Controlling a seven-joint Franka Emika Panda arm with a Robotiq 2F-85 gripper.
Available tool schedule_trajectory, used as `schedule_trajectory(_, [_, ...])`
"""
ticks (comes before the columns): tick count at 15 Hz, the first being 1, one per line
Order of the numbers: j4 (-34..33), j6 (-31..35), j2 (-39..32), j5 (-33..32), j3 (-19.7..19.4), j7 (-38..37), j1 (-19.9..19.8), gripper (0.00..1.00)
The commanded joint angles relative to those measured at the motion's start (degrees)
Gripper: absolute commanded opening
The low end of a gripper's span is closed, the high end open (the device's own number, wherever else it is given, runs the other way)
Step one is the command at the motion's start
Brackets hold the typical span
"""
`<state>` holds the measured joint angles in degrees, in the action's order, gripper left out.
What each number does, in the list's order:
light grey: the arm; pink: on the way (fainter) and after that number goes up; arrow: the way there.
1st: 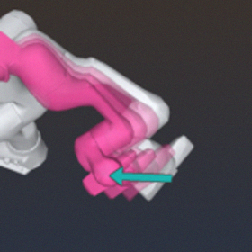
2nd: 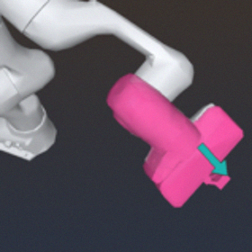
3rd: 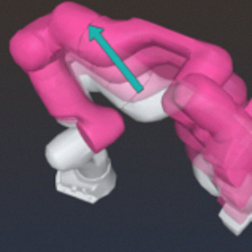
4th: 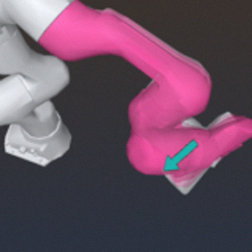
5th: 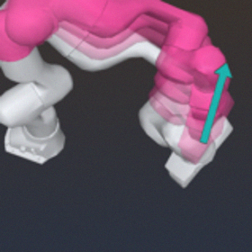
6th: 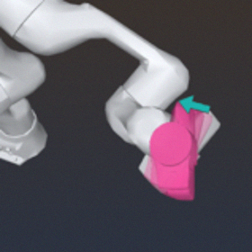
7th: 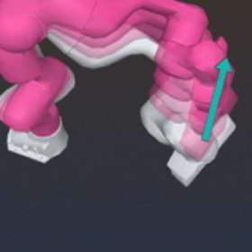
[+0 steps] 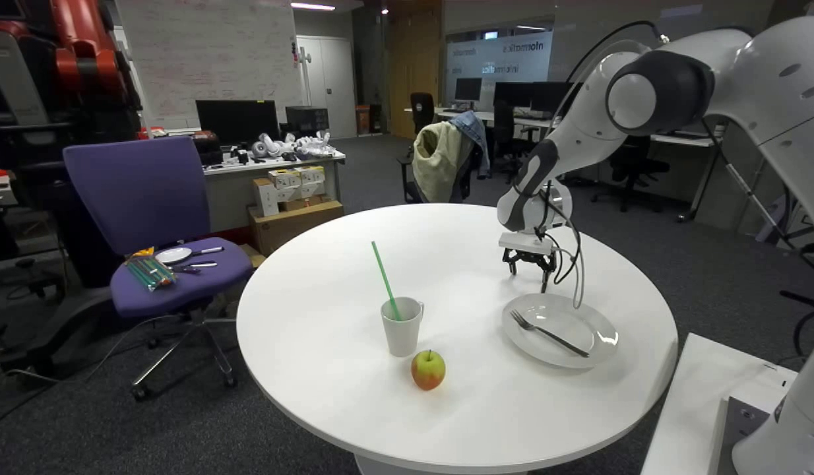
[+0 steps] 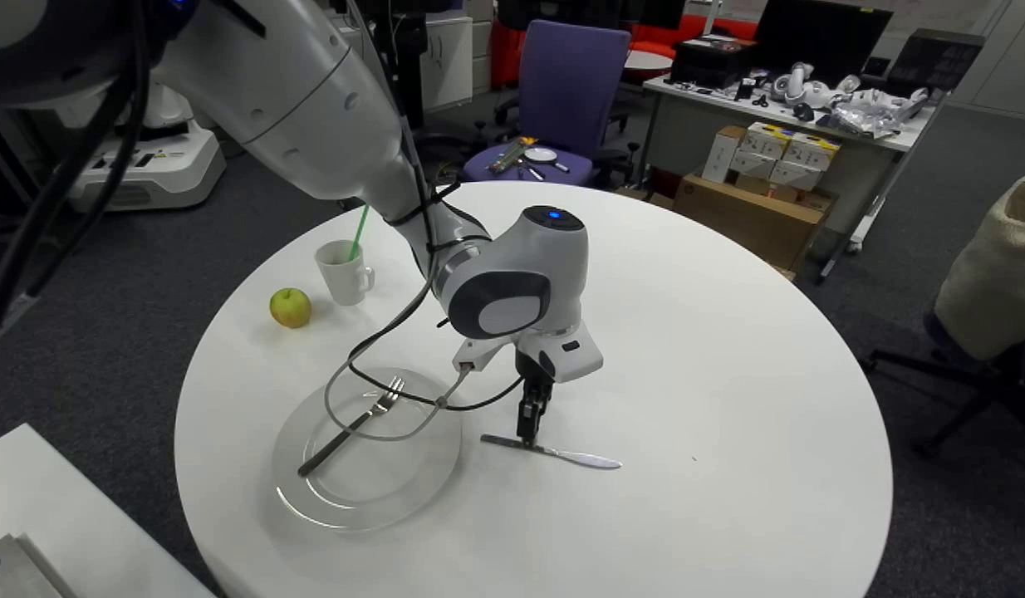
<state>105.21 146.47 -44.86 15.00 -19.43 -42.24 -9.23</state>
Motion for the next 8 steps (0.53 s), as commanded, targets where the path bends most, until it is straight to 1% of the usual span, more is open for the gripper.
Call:
schedule_trajectory(1, [0.8, 1.1, -0.8, -0.6, 0.8, 0.1, -0.5, 1.00])
schedule_trajectory(5, [2.8, 1.6, -0.6, -1.5, 1.1, 2.6, -0.5, 1.00])
schedule_trajectory(8, [6.8, 3.7, 1.3, -1.6, 0.7, 5.7, -0.7, 1.00])
